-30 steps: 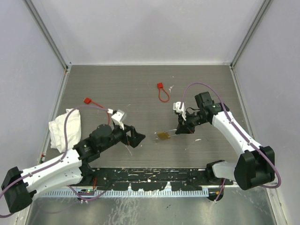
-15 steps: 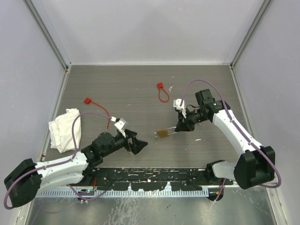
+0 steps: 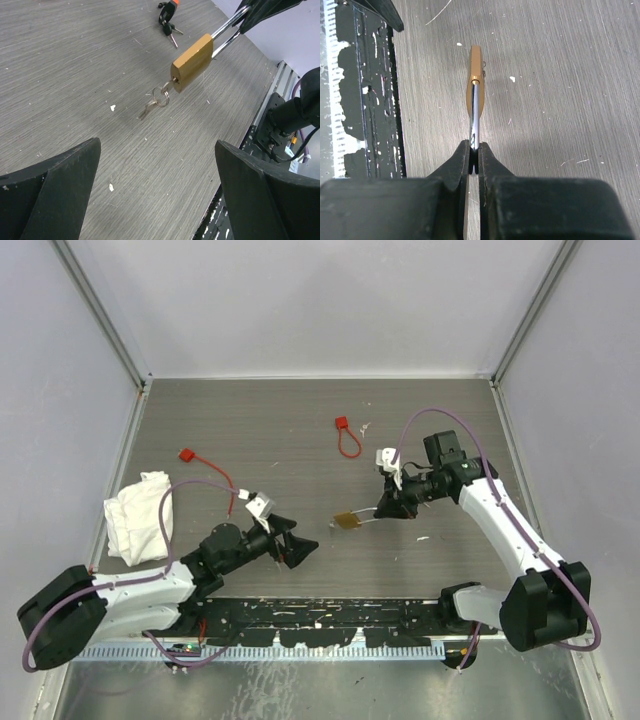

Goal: Lock with the key
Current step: Lock the lock.

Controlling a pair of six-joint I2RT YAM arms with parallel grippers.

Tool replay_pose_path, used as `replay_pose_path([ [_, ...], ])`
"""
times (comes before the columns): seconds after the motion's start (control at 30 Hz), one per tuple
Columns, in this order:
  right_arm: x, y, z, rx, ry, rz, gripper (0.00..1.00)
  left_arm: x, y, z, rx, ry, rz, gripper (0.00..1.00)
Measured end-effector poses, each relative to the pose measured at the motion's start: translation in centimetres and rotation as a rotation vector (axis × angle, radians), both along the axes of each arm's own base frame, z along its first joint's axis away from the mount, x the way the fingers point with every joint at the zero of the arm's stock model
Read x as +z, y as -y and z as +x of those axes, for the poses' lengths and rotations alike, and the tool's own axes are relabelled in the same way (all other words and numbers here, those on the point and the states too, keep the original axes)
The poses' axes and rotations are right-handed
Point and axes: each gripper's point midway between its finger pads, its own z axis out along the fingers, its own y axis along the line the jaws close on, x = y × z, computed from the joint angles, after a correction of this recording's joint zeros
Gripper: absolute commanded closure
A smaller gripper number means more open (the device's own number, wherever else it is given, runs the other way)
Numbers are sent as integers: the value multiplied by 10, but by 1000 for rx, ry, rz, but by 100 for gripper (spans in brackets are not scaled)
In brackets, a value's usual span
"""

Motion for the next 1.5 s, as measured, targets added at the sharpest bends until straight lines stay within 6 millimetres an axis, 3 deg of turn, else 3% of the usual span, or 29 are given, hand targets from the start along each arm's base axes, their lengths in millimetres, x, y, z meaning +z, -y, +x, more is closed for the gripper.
replay_pose_path([
  [0.27,8,3,1,-16,12,37,99,-19,11,-5,-67,-32,46,2],
  [0.83,14,5,0,-27,9,72,99,-11,14,3,-48,19,28,1],
  [1.03,15,5,0,-30,3,79,99,-15,11,12,-17,8,62,24],
  [1.27,16,5,-2,-27,-6,89,99,-19,13,31,-12,-29,77,22],
  [1.5,17,4,-3,-22,-5,95,99,-21,45,37,-117,-54,79,25],
])
